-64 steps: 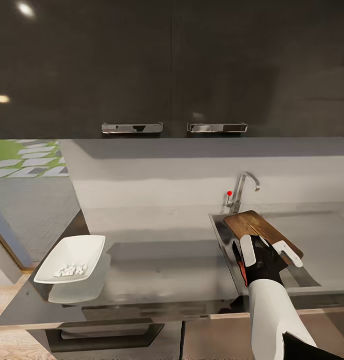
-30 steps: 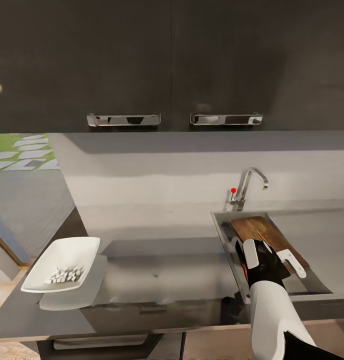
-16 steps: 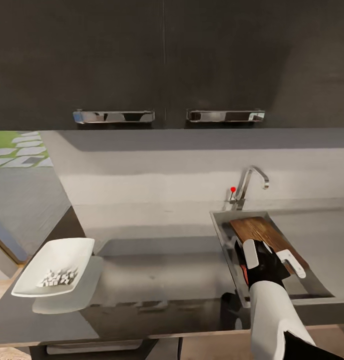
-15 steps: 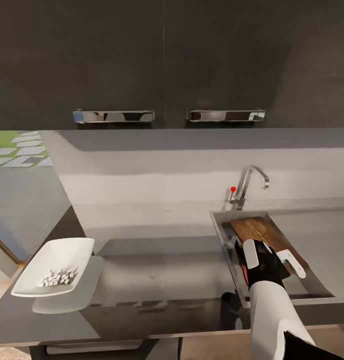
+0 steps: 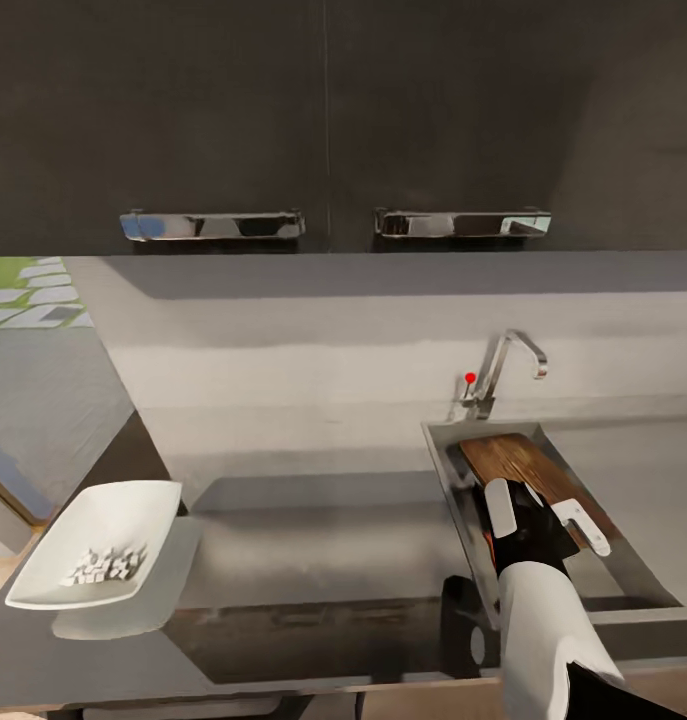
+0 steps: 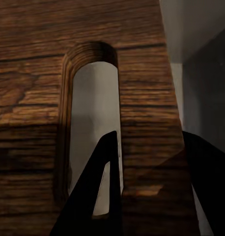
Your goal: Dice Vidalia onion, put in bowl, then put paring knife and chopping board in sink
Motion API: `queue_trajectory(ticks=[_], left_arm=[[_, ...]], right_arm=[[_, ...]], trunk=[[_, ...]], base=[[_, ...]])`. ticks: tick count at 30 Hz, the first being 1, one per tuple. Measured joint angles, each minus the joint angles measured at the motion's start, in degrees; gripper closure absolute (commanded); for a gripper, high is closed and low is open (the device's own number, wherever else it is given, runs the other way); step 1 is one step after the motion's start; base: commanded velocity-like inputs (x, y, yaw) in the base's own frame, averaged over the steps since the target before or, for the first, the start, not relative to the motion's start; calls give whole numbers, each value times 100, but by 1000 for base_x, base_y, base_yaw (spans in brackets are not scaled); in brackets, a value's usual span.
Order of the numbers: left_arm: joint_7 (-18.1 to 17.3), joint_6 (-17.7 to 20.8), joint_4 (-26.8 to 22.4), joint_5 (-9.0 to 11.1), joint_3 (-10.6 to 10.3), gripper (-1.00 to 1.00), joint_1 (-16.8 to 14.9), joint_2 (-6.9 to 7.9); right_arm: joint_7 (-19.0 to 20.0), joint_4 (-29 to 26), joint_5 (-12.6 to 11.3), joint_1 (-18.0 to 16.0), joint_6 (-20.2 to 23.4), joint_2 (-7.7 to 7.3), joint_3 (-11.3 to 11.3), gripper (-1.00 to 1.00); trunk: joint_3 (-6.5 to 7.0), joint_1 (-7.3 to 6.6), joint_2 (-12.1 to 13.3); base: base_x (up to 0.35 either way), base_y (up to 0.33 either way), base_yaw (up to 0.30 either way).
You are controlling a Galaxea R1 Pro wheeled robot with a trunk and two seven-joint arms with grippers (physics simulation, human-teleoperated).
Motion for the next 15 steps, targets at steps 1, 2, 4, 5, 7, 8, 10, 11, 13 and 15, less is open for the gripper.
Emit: queue_trajectory(ticks=[1, 2, 4, 5, 7, 8, 10, 11, 13, 15], left_arm=[[1, 0, 0, 0, 0, -100, 0, 0], [2, 0, 0, 0, 0, -100, 0, 0], [1, 0, 0, 0, 0, -100, 0, 0], [2, 0, 0, 0, 0, -100, 0, 0], [0, 0, 0, 0, 0, -100, 0, 0], [-2, 0, 0, 0, 0, -100, 0, 0], [-1, 0, 0, 0, 0, -100, 0, 0], [-1, 0, 0, 0, 0, -100, 0, 0], [-1, 0, 0, 0, 0, -100, 0, 0], [0, 0, 0, 0, 0, -100, 0, 0]], right_arm=[[0, -1, 2, 0, 0, 0, 0, 100], [0, 0, 2, 0, 0, 0, 0, 100], [0, 1, 3, 0, 0, 0, 0, 100], [0, 2, 4, -3, 0, 0, 1, 100], [0, 2, 3, -1, 0, 0, 0, 100], [0, 2, 3, -1, 0, 0, 0, 100], [4, 3, 2, -4, 0, 0, 0, 100], [6, 3, 3, -2, 0, 0, 0, 100], [8, 3, 3, -1, 0, 0, 0, 100], [9, 3, 4, -2, 0, 0, 0, 100]], trunk=[[-9, 0, 0], [-18, 1, 0], [-36, 1, 0], [-45, 1, 0], [-64, 1, 0], [-73, 1, 0], [-91, 1, 0], [-100, 1, 0], [-118, 1, 0], [-137, 1, 0]], base=[[60, 0, 0], [31, 0, 0], [16, 0, 0], [8, 0, 0], [4, 0, 0], [2, 0, 0], [1, 0, 0], [0, 0, 0], [0, 0, 0], [0, 0, 0]])
